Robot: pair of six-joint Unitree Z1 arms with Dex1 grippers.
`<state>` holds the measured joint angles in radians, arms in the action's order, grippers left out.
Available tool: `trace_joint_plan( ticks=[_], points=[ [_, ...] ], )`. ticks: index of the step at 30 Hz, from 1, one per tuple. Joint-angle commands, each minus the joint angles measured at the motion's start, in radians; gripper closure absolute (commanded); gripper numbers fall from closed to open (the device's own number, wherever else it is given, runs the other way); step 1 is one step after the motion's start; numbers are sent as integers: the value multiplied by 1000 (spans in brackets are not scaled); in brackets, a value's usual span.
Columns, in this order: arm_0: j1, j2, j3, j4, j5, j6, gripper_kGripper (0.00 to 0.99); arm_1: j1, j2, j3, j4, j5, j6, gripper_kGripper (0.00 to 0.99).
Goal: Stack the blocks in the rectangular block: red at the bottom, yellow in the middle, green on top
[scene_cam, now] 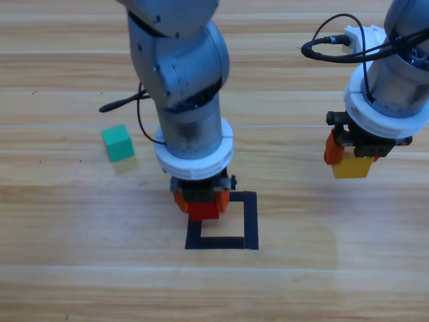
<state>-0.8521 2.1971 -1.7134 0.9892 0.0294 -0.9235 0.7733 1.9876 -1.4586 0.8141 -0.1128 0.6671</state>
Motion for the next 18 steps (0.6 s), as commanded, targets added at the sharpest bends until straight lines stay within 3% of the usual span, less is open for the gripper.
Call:
trace_joint_plan(
  ticks=[1, 18],
  points=[
    [-44, 58, -9, 11, -5, 2, 965, 21, -1, 7, 5, 5, 0, 975],
    [-59, 118, -72, 25, -3, 23, 965, 21, -1, 6, 5, 5, -1, 975]
  ],
)
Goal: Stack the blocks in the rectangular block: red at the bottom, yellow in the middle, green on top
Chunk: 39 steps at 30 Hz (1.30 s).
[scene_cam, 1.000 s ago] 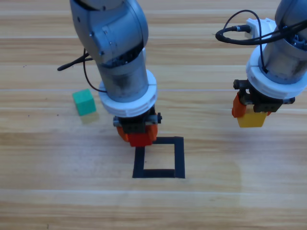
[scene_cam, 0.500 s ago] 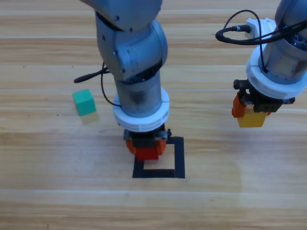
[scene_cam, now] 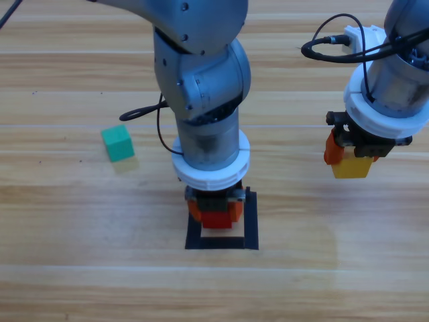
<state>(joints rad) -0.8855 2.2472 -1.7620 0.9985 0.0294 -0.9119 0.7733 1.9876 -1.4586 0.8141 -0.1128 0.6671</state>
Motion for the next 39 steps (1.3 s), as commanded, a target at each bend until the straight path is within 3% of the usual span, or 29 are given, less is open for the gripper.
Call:
trace_joint_plan(
  ticks=[1, 39],
  points=[
    [-26, 69, -27, 17, -2, 11, 965, 21, -1, 6, 5, 4, -1, 975],
    [-43, 109, -56, 28, 29, 18, 962, 21, 7, 1, 5, 5, -3, 975]
  ],
)
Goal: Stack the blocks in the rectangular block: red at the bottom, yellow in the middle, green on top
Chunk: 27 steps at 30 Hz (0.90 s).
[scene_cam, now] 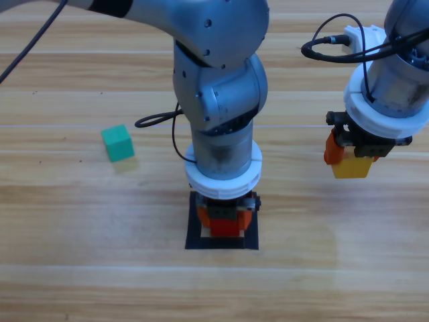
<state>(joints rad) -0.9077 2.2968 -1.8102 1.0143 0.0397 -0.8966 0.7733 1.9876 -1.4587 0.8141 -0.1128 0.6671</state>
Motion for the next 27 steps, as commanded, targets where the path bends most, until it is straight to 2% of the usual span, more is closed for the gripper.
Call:
trace_joint_plan(
  ticks=[1, 3, 5, 8, 9, 10, 22, 27],
  points=[
    [-20, 59, -6, 12, 20, 2, 962, 21, 7, 1, 5, 5, -3, 973],
    [-19, 61, -4, 12, 23, 1, 932, 21, 7, 1, 5, 5, -1, 975],
    [-19, 70, -6, 12, 23, -2, 757, 21, 7, 0, 5, 5, -1, 973],
    [-19, 85, -6, 10, 22, -10, 320, 21, 7, 1, 5, 5, -1, 975],
    [-19, 87, -8, 10, 22, -12, 105, 20, 7, 1, 5, 5, -1, 973],
    [-20, 84, -9, 12, 23, -13, 7, 21, 7, 1, 5, 5, -1, 973],
    [-19, -26, -21, 21, 31, -30, 0, 20, -1, 1, 5, 8, -1, 973],
    [-16, -123, -146, 125, 45, -27, 0, 21, -1, 1, 5, 8, 0, 973]
  ],
)
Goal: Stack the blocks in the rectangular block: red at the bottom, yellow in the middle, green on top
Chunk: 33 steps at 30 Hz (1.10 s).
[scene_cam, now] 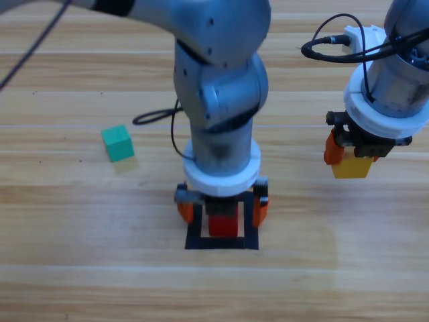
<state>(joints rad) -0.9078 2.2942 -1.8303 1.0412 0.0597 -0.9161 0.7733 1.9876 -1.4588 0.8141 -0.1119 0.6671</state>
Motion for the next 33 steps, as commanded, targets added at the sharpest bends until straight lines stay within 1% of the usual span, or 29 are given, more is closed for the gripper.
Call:
trace_joint_plan(
  ticks=[1, 3, 6, 8, 11, 13, 16, 18, 20, 24, 26, 28, 33],
  points=[
    [-16, -136, -170, 135, 34, -9, 0, 21, -1, 2, 5, 8, 2, 975],
    [-11, -179, -230, 192, 51, -10, 0, 21, -1, -2, 5, 11, 2, 975],
    [21, -265, -199, 220, 65, -7, 0, 24, 0, -11, 5, 17, 11, 975],
    [84, -332, -104, 218, 74, 25, 0, 41, 10, -38, 20, 21, 34, 973],
    [191, -398, -4, 215, 71, 108, 0, 86, 60, -153, 123, 21, 69, 973],
    [270, -458, 69, 192, 69, 175, 0, 127, 100, -232, 175, 26, 92, 973],
    [400, -536, 140, 175, 54, 310, 0, 164, 132, -287, 181, 44, 114, 973],
    [484, -581, 178, 146, 38, 434, 0, 193, 195, -384, 234, 54, 140, 973],
    [553, -592, 209, 117, 2, 522, 0, 210, 246, -460, 278, 57, 160, 973],
    [669, -605, 252, 86, -66, 619, 0, 233, 355, -623, 369, 58, 183, 973],
    [701, -615, 261, 82, -74, 637, 0, 238, 412, -718, 424, 58, 190, 973],
    [724, -619, 261, 82, -90, 646, 0, 241, 445, -769, 445, 58, 195, 973],
    [742, -628, 261, 86, -113, 645, 0, 244, 505, -864, 490, 58, 209, 973]
  ],
)
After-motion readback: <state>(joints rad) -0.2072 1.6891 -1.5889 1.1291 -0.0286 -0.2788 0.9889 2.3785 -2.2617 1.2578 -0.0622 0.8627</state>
